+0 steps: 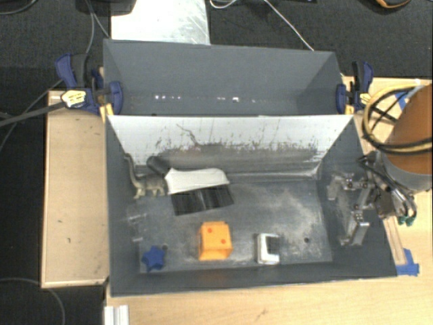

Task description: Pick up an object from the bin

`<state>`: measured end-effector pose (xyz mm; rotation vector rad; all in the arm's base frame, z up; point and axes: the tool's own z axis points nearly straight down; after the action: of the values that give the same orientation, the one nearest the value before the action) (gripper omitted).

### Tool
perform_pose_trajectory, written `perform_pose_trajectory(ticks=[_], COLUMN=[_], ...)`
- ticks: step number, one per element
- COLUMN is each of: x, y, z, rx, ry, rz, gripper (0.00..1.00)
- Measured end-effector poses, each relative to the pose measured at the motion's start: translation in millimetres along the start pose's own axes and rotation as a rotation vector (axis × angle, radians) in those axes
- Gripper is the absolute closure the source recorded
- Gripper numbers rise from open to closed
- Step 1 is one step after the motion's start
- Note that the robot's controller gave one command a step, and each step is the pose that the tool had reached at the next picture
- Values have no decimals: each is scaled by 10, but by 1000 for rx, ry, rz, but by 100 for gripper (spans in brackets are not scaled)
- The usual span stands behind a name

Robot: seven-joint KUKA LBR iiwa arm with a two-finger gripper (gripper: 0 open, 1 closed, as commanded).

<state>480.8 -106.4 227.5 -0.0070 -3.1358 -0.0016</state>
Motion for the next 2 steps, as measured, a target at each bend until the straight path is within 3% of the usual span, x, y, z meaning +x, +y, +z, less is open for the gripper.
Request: perform_pose_trajectory(ticks=[1,2], x=[-17,-53], y=[6,280], z=[-44,775], rx=[2,1], ry=[-9,-7], rz=[-6,-133], gripper=[0,0])
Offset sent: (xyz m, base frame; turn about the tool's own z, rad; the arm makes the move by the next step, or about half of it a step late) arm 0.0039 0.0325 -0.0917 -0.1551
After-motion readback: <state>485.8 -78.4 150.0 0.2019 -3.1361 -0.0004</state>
